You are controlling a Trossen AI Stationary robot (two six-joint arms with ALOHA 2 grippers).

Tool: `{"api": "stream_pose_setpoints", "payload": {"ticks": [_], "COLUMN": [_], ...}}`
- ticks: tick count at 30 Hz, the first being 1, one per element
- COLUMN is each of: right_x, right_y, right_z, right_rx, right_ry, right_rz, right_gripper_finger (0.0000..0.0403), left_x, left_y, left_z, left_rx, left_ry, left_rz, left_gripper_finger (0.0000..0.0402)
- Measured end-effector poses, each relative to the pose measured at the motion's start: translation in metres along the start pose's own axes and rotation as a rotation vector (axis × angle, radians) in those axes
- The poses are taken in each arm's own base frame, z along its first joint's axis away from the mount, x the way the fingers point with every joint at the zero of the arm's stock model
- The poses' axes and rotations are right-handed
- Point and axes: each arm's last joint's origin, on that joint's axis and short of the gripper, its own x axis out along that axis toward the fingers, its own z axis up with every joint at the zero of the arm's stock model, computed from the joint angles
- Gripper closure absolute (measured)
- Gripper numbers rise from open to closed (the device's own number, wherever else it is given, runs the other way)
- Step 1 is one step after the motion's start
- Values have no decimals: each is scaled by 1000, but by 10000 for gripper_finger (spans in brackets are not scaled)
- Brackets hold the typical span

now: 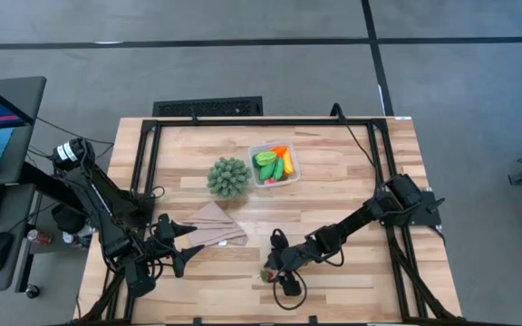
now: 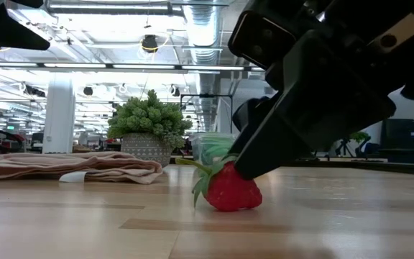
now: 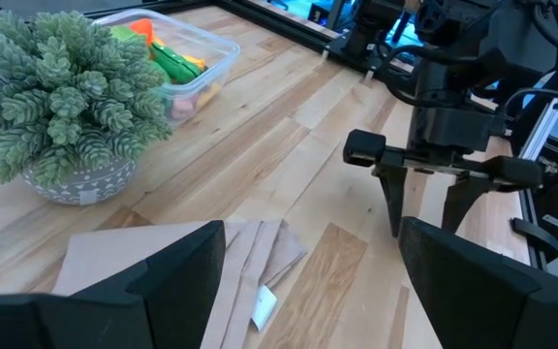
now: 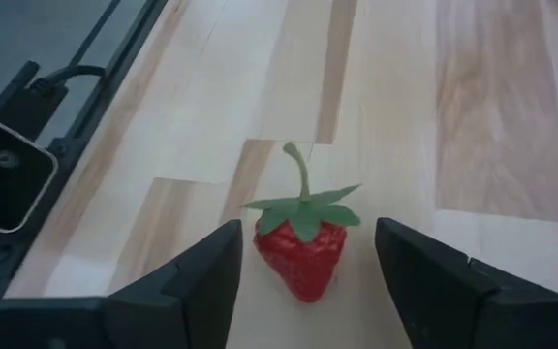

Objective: Pick and placing Produce into tupperware
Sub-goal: Put the strawberry into the transparent bin

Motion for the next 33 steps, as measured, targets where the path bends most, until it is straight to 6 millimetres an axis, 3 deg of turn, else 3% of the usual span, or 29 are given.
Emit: {"api": "stream_pose_setpoints", "payload": {"ticks": [20,33], "right_x": [0,0], "right_y": [0,-2], "right_z": [-2,2], "right_rx": [36,122], "right_ry": [23,-16], "right_rz": [19,-6], "right_gripper_finger": [267,276], "left_x": [0,0], "left_y": [3,4], "left_z": [0,0], "left_rx": [-4,-4], "left_ry": [0,-2], "left_rz": [14,21], "left_gripper_finger": [102,102]}}
